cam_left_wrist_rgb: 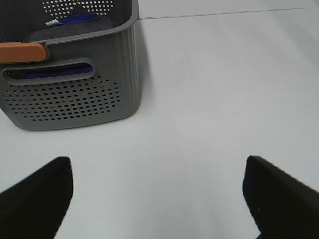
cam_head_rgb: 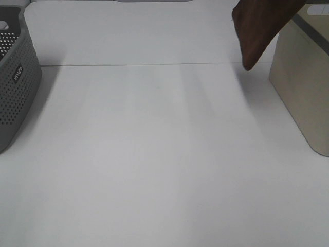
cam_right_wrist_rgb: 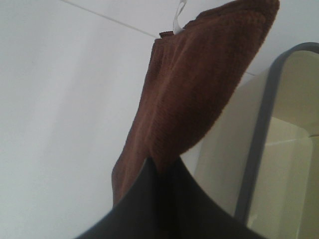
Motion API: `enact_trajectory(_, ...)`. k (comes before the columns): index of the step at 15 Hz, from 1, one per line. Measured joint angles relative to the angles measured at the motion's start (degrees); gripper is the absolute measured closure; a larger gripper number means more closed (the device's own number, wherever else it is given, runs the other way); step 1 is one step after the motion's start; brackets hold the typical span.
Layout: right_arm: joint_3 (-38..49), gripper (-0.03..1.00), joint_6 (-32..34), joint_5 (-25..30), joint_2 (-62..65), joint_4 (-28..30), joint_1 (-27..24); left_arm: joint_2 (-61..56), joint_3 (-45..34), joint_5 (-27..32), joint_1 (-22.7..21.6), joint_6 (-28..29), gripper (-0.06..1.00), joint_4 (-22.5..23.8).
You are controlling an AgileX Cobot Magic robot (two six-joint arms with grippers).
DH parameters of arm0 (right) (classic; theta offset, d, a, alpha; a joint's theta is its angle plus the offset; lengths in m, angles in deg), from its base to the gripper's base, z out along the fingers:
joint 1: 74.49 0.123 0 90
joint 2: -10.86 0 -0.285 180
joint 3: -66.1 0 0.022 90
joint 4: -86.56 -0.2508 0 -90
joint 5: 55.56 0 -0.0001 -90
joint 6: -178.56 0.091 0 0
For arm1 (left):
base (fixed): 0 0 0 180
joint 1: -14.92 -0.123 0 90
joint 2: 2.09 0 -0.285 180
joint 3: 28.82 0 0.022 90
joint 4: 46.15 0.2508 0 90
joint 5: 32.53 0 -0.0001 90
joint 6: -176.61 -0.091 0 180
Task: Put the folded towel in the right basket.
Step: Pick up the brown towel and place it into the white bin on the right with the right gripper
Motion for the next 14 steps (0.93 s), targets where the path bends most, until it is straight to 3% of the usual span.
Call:
enact_trajectory(7,-0.46,0.96,-2.69,0.06,0.63,-7.62,-20.34,0.0,0.0,0.0,0.0,0.0,0.07,0.0)
enact_trajectory(14,-0.4,0.96,-4.53,0.06,-2.52,-15.47,-34.21,0.0,0.0,0.0,0.0,0.0,0.07,0.0)
